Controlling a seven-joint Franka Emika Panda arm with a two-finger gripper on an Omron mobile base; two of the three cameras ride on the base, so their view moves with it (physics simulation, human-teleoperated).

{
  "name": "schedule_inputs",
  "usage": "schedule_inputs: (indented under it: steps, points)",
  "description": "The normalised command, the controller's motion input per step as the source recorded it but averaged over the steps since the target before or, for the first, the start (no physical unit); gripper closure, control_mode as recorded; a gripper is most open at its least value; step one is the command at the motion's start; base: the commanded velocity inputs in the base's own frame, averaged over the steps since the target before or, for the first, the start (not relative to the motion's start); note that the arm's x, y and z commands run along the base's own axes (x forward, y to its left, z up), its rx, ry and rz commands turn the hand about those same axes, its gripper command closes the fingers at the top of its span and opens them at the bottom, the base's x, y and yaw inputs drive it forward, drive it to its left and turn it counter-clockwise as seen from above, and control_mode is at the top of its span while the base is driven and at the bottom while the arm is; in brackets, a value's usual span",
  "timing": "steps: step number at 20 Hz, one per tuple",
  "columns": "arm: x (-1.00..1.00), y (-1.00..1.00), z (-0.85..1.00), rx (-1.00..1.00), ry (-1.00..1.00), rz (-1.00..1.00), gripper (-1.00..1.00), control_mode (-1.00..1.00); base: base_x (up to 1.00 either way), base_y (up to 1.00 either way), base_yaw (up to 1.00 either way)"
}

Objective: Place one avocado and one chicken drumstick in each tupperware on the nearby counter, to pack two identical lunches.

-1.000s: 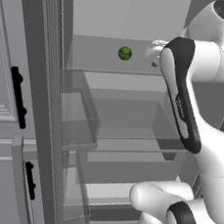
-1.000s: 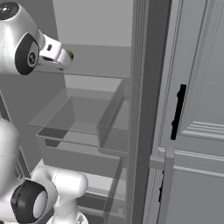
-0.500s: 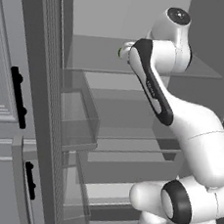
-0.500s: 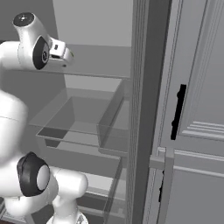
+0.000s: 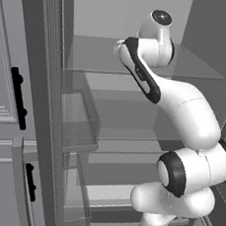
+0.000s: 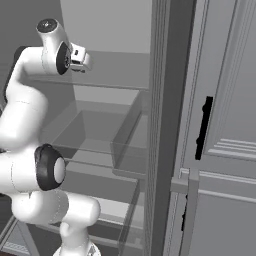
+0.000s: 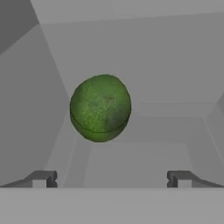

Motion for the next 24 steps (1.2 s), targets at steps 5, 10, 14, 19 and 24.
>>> schedule_inputs:
  steps: [5, 10, 14, 19, 24]
  points:
    - [0.62, 0.10, -0.10, 0.00, 0.00, 0.00, -1.00, -1.00, 0.00, 0.00, 0.00]
    - [0.51, 0.08, -0.12, -0.02, 0.00, -0.05, -1.00, -1.00, 0.00, 0.00, 0.00]
    - [0.06, 0.00, -0.11, 0.00, 0.00, 0.00, -1.00, -1.00, 0.00, 0.00, 0.00]
    - [-0.34, -0.01, -0.50, -0.01, -0.11, 0.00, 1.00, -1.00, 0.00, 0.00, 0.00]
    - [0.00, -0.04, -0.11, 0.00, -0.06, 0.00, 1.00, -1.00, 0.00, 0.00, 0.00]
